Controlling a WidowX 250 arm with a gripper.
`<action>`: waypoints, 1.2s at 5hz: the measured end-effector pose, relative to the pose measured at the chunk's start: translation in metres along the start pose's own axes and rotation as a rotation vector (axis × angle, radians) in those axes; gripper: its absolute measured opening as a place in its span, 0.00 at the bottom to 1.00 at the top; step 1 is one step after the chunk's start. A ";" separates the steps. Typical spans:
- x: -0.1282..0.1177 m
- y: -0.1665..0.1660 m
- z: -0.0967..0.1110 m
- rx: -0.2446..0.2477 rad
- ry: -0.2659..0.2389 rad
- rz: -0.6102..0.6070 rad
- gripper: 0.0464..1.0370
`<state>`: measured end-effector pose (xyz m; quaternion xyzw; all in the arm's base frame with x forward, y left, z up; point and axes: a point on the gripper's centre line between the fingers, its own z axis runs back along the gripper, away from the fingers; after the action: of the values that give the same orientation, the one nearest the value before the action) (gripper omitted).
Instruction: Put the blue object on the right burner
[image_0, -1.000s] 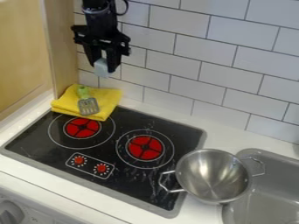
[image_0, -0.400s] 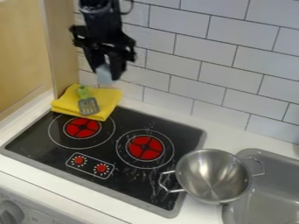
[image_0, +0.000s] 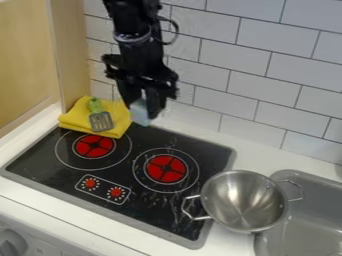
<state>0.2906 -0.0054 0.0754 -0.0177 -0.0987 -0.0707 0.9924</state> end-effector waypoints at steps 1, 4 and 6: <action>-0.007 -0.004 -0.014 -0.003 0.034 -0.003 0.41; -0.020 -0.026 -0.047 -0.013 0.122 -0.061 0.41; -0.024 -0.025 -0.059 -0.018 0.147 -0.054 0.41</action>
<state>0.2756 -0.0302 0.0131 -0.0187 -0.0252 -0.0996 0.9945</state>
